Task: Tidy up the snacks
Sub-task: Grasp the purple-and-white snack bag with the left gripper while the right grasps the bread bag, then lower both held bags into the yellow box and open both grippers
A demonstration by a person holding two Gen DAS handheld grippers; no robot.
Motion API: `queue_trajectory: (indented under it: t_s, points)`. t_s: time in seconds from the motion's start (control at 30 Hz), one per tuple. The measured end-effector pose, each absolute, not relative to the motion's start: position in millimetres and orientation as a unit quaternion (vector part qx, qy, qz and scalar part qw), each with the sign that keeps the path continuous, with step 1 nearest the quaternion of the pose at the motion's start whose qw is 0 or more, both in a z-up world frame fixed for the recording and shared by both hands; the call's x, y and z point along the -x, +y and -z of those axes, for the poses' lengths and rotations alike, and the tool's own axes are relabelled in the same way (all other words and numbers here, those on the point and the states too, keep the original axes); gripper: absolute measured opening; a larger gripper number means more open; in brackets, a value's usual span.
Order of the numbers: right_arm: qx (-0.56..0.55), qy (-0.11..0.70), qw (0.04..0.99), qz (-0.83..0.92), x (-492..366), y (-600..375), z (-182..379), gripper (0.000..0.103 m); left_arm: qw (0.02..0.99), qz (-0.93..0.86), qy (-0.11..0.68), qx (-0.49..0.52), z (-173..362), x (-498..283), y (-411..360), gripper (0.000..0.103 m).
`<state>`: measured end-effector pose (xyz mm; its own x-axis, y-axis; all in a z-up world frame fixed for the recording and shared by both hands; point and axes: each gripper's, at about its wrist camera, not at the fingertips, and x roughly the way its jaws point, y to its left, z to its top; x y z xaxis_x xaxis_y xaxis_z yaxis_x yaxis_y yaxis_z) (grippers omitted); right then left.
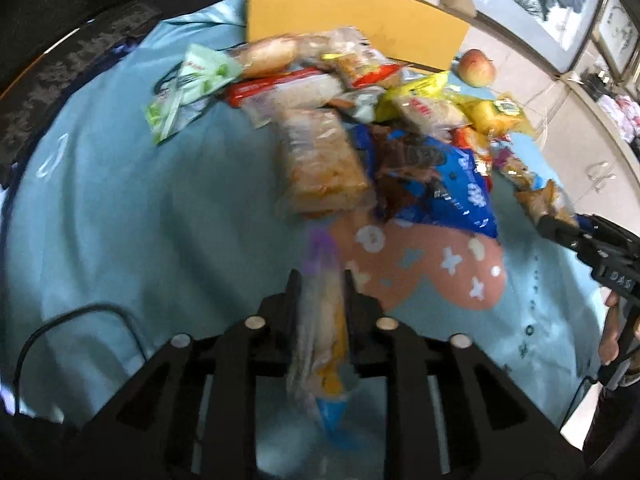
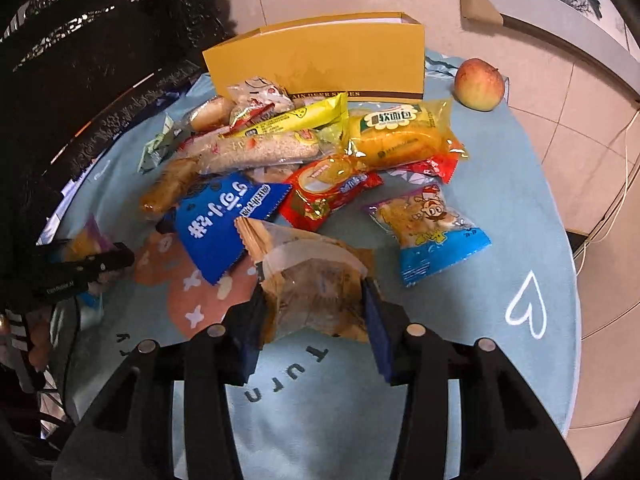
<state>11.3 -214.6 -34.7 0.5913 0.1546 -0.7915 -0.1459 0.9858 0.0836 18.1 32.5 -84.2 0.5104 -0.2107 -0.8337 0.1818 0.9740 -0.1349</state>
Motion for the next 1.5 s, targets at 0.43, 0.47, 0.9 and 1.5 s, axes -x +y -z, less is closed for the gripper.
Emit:
queue_trajectory:
  t_s: [0.43,0.47,0.9,1.5]
  points:
    - [-0.015,0.441,0.892,-0.095,-5,-210,37,0.046,0.877,0.128,0.462,0.007,81,-6,31,0.014]
    - [-0.016,0.44,0.893,-0.096,-6,-211,36,0.046,0.877,0.127,0.463,0.007,81,-5,32,0.014]
    - [-0.032,0.388,0.912,-0.126,-17,-207,-14,0.046,0.896,0.149,0.419,0.013,7,-17,15,0.014]
    - [0.11,0.471,0.868,-0.112,-56,-209,18,0.05,0.897,0.16,0.411,-0.006,-22,-70,-24,0.014]
